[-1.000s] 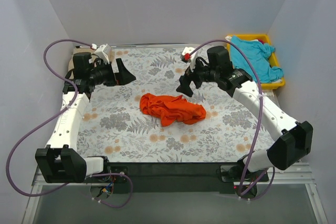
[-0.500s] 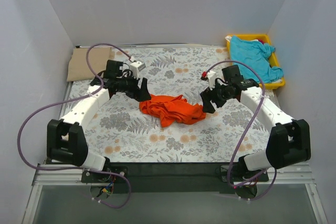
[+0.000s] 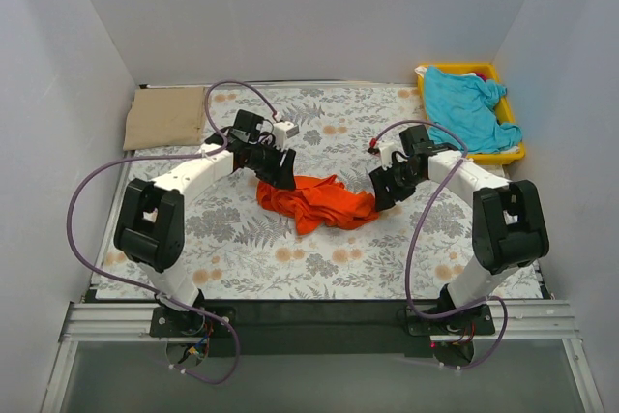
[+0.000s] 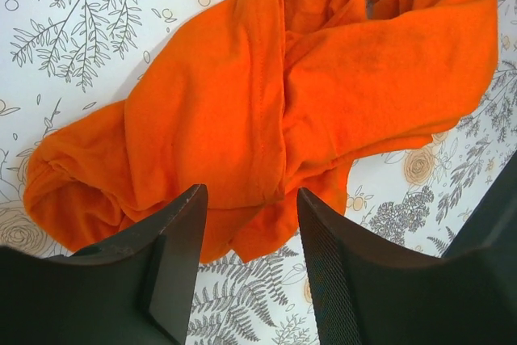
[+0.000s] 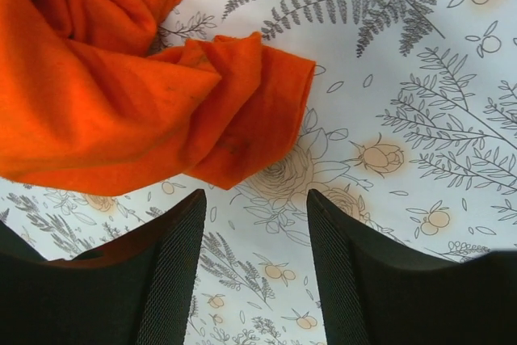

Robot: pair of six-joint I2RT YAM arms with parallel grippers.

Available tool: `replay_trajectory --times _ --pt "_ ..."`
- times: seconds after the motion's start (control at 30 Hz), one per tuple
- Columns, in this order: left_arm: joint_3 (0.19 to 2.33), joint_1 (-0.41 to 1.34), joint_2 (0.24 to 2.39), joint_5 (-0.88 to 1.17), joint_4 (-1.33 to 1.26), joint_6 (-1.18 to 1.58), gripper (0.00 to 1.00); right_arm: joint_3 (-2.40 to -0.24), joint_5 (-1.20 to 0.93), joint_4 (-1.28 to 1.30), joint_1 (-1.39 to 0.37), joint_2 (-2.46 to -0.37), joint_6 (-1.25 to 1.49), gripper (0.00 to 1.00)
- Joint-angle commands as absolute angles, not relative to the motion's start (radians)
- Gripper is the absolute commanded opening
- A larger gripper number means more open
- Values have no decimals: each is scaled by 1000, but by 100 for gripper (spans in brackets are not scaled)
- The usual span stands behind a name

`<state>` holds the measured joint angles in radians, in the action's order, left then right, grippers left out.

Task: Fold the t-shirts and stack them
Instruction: Flatten the tshirt out

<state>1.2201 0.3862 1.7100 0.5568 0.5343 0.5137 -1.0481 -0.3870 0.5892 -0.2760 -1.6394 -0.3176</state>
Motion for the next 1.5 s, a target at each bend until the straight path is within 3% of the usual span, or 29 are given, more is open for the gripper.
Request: replay_trajectory --times 0.0,0.33,0.4,0.43,0.7,1.0,1.47 --pt "1250 390 1723 555 500 537 45 -1037 -388 543 -255 -1666 -293 48" --pt "1296 390 1807 574 515 595 37 -1066 -393 518 -236 -1727 -261 42" --pt "1299 388 1809 543 548 595 5 -1081 -390 523 -229 -1715 -265 42" --pt "1296 385 1801 529 554 601 0 -1086 -390 529 -227 -1709 -270 42" --pt "1285 262 1550 531 615 549 0 -1172 -403 546 -218 -1652 -327 51" --pt "1310 170 1444 492 673 474 0 -1324 -434 542 -224 -1807 -288 54" --pt "1324 106 1453 494 663 495 0 -1192 -385 514 -317 -1858 -319 41"
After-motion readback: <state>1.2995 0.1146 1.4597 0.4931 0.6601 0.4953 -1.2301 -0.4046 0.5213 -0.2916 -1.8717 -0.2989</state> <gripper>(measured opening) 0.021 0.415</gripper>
